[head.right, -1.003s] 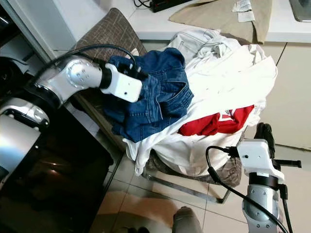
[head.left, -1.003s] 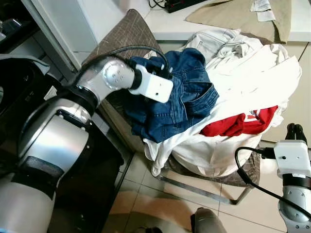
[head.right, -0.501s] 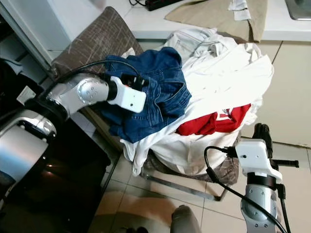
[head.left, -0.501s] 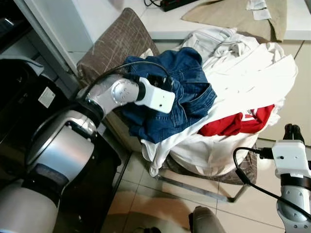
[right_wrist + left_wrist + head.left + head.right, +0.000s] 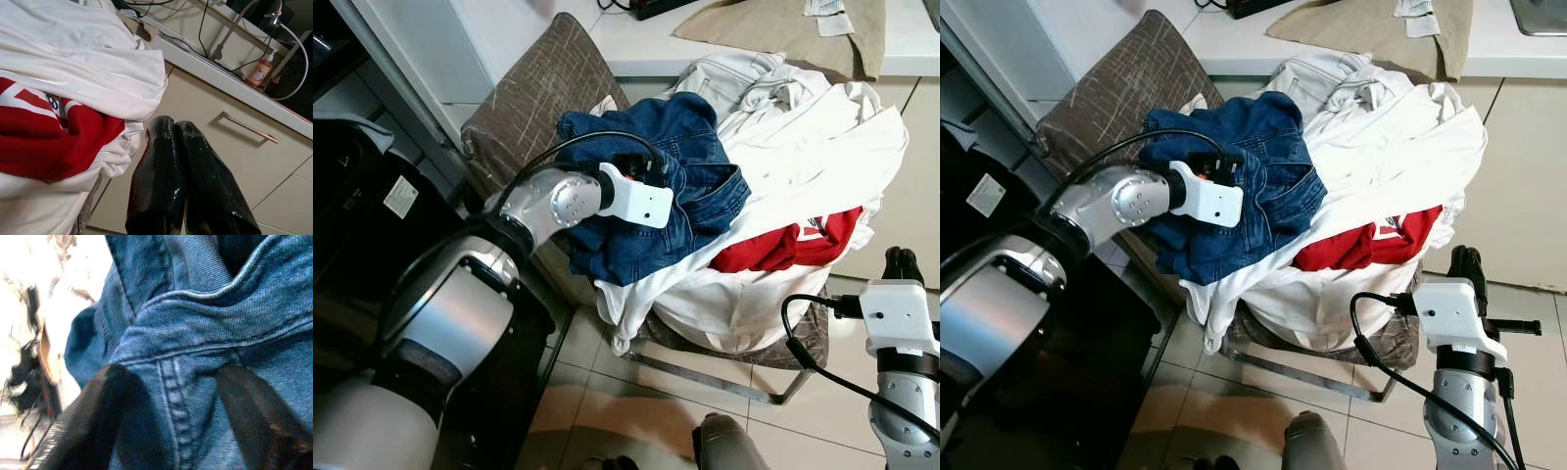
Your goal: Clothes washing
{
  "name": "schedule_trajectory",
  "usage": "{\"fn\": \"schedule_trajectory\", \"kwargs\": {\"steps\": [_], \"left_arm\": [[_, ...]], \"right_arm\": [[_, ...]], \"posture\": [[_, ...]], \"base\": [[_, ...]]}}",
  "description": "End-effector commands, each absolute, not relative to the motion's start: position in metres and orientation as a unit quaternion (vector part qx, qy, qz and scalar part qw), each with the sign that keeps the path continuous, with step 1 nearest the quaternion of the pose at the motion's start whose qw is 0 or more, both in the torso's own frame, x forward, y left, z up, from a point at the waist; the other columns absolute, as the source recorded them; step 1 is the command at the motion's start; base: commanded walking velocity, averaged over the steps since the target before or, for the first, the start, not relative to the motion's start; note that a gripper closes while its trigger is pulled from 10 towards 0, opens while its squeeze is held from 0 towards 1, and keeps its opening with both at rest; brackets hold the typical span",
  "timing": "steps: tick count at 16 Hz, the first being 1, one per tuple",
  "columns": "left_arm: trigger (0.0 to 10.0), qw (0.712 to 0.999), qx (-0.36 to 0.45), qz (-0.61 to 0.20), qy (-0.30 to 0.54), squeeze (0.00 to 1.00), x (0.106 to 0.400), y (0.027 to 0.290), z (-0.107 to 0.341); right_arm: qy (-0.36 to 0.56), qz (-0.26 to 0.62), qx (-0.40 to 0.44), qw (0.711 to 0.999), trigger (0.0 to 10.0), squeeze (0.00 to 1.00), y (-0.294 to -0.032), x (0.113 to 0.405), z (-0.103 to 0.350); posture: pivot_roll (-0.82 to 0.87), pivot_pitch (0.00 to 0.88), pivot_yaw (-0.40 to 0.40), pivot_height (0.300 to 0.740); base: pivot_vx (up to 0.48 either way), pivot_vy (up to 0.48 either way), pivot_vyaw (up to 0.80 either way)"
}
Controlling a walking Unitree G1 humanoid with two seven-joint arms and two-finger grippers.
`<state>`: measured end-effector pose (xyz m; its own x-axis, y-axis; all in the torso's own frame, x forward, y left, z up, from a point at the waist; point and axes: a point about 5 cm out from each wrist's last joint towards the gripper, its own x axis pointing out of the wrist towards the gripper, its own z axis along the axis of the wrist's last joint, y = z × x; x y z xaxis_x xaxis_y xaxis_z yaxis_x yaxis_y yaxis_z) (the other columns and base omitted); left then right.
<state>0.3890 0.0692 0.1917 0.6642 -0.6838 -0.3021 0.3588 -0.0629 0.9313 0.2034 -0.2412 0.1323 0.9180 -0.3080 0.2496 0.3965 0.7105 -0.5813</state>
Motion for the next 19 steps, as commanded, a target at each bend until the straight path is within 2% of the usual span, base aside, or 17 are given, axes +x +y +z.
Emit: {"fn": "schedule_trajectory", "kwargs": {"steps": [1,4,6,11,15,19], "left_arm": [[0.0,0.696,0.600,-0.372,-0.135,0.00,0.387,0.068,0.181],[0.0,0.721,0.574,-0.359,-0.145,0.00,0.385,0.061,0.179],[0.0,0.726,0.569,-0.358,-0.147,0.00,0.385,0.059,0.178],[0.0,0.774,0.513,-0.329,-0.169,0.00,0.381,0.048,0.175],[0.0,0.793,0.489,-0.320,-0.169,0.00,0.379,0.047,0.171],[0.0,0.831,0.427,-0.319,-0.158,0.00,0.375,0.043,0.166]], "right_arm": [[-0.066,-0.182,-0.328,0.925,10.0,0.00,-0.236,0.206,0.130],[-0.068,-0.179,-0.328,0.925,10.0,0.00,-0.236,0.208,0.131],[-0.069,-0.178,-0.328,0.925,10.0,0.00,-0.236,0.209,0.131],[-0.070,-0.172,-0.326,0.927,10.0,0.00,-0.235,0.214,0.130],[-0.072,-0.168,-0.320,0.930,10.0,0.00,-0.232,0.217,0.130],[-0.072,-0.152,-0.313,0.935,10.0,0.00,-0.226,0.223,0.128]], "posture": [[-0.36,0.120,0.215,0.723],[-0.36,0.111,0.209,0.723],[-0.36,0.111,0.209,0.723],[-0.35,0.109,0.197,0.723],[-0.35,0.111,0.192,0.723],[-0.33,0.113,0.180,0.723]], "base": [[0.000,0.000,0.00],[0.000,0.000,0.00],[0.000,0.000,0.00],[0.000,0.000,0.00],[0.000,0.000,0.00],[0.000,0.000,0.00]]}}
